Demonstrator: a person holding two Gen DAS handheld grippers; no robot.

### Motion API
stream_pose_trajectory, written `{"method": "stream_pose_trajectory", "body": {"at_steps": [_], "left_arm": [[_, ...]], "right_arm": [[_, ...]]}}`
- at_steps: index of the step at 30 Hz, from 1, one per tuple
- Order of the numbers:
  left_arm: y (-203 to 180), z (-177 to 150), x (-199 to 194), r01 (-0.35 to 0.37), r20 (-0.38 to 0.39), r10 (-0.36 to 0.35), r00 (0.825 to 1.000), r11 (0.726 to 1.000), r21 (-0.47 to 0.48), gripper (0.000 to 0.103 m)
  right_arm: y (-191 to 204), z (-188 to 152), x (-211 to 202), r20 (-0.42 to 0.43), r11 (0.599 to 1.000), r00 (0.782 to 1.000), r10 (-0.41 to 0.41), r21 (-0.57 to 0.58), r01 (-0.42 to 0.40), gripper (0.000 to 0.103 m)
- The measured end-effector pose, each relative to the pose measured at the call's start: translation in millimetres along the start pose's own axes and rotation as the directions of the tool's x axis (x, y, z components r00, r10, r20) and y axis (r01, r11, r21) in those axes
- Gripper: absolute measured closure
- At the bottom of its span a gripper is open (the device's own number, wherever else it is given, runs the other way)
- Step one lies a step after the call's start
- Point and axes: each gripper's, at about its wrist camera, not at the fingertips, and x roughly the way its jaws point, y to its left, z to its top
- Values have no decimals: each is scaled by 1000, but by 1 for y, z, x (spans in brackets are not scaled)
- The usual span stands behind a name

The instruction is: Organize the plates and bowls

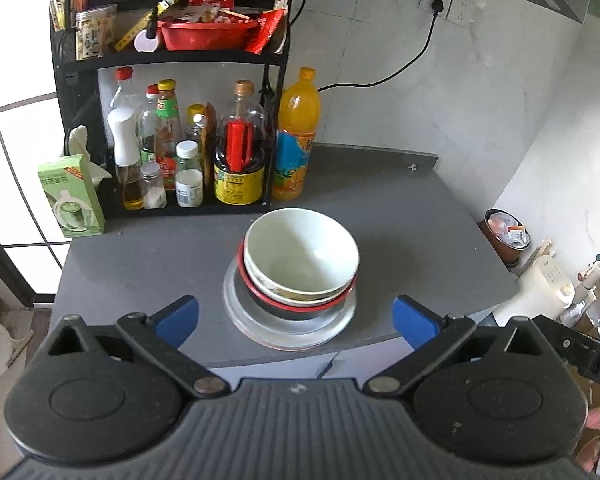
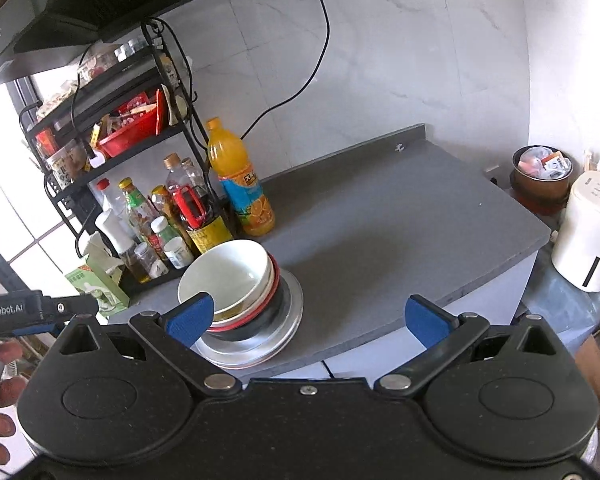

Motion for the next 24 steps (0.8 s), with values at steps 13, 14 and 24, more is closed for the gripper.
{"method": "stream_pose_trajectory", "body": {"at_steps": [13,14,24], "left_arm": [[48,-16,-27,18,24,-20,1000,996,92,1],[51,-17,-29,15,23,-17,1000,995,95,1],[79,-35,-44,9,-13,-8,1000,994,105,1]], "right_arm": [[47,-25,-23,-7,999,1000,-27,19,27,0],[51,-28,-25,-6,1000,1000,-26,16,27,0],[72,-47,-38,-40,999,998,-37,18,38,0]]}}
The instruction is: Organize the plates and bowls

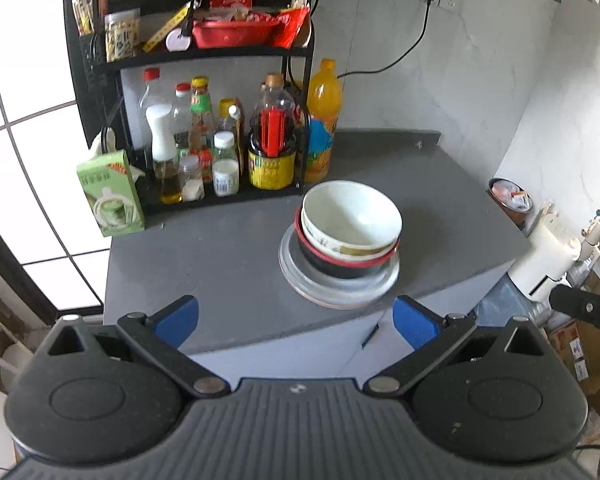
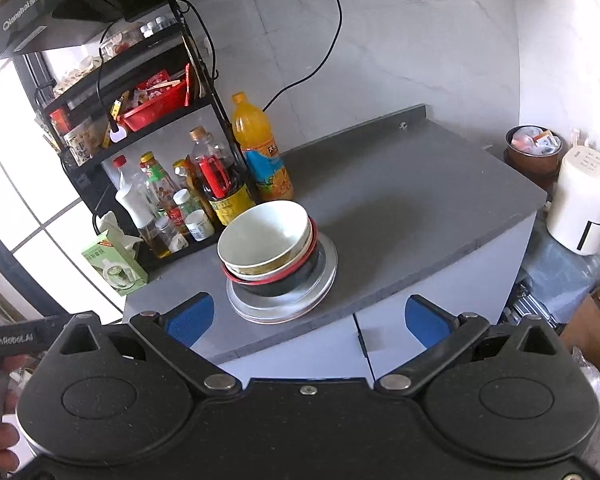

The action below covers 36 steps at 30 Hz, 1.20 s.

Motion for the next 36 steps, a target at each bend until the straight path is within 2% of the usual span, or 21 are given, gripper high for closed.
{"method": "stream_pose_trajectory", "body": {"at_steps": [11,21,36], "left_arm": [[4,-18,-21,-33,-1,33,999,999,21,1],[4,-28,-26,-14,-21,15,1000,1000,16,1],[9,-21,-24,-20,-8,20,1000,1000,6,1]], "right_arm": [[17,-11,-11,-4,1000,1000,-25,15,25,0],[35,-15,-13,-18,999,999,-34,-24,34,1],[40,-11,-13,-17,997,997,-71,-33,71,1]]}}
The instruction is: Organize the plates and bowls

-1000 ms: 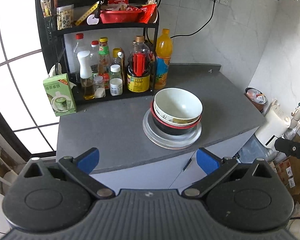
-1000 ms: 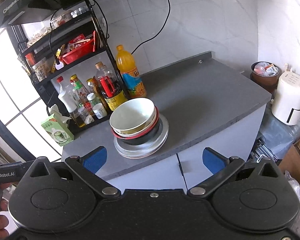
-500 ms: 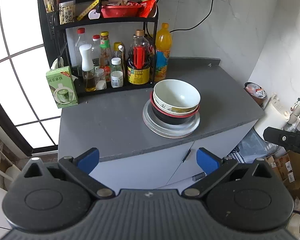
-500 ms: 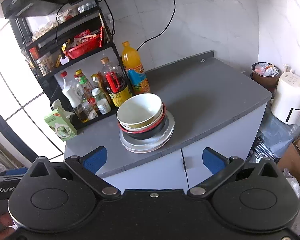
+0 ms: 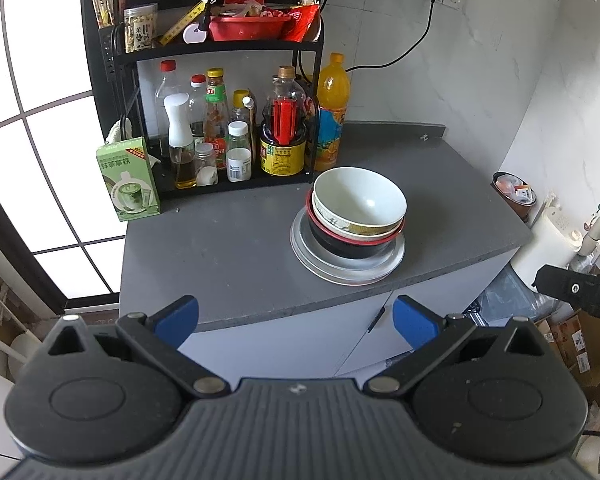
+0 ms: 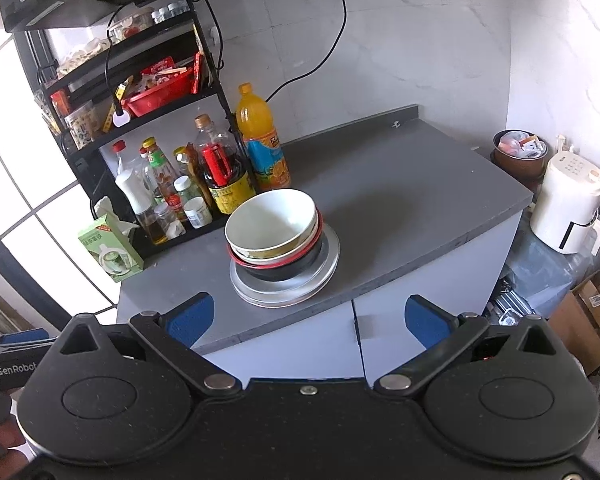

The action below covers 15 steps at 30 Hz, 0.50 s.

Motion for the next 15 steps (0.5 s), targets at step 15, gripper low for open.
{"method": "stream_pose_trajectory", "body": {"at_steps": [15], "left_arm": [[-5,10,8,24,-15,-23,1000,999,41,1]], "right_arm": [[6,5,3,-1,1000,1000,6,-7,-6,1]]}}
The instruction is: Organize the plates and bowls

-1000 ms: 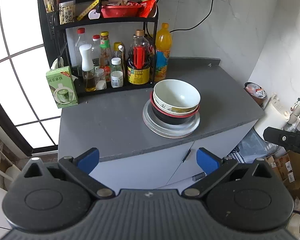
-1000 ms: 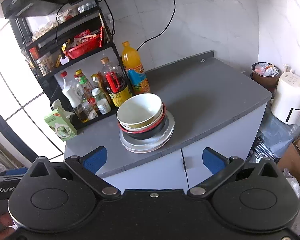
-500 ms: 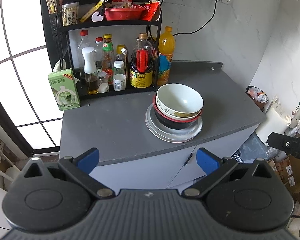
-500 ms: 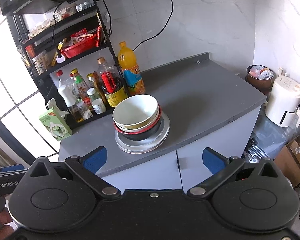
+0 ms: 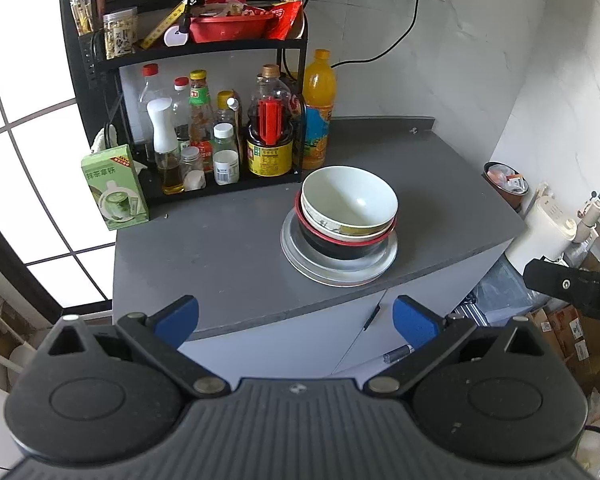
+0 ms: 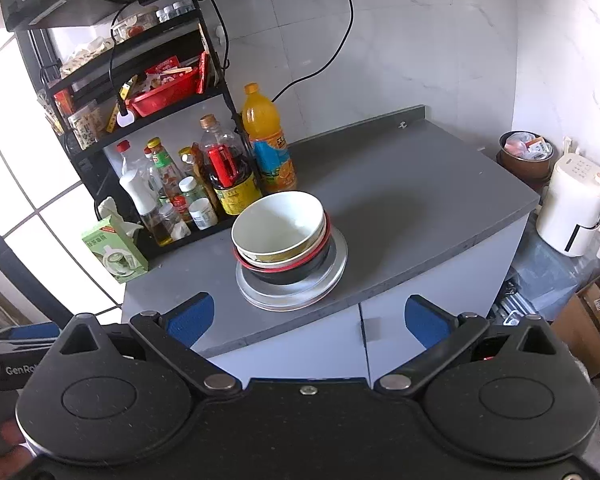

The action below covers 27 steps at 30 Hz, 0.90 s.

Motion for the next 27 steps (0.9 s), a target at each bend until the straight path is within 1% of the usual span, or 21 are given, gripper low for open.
{"method": "stream_pose_trajectory", "body": {"at_steps": [4,6,12,18,20,27], "left_arm": [[1,2,2,-4,-3,4,1000,1000,1,1],[1,3,3,-5,-5,5,1000,1000,0,1],[1,5,4,-2,-6,2,1000,1000,-1,1],[0,7,6,-24,-10,24,1000,1000,8,1],[0,6,6,-17,-17,17,1000,1000,3,1],[4,8,6,-33,-25,33,999,999,-1,1]], "right_arm": [[1,2,2,-12,1000,1000,13,-3,-13,1],[4,2,2,-10,1000,1000,0,-22,0,1],[3,3,4,-18,1000,1000,2,-31,-2,1],[6,4,6,-33,999,999,-14,-52,12,1],[7,4,7,-40,999,999,-10,-50,8,1],[5,4,6,-42,998,999,-15,-57,13,1]]}}
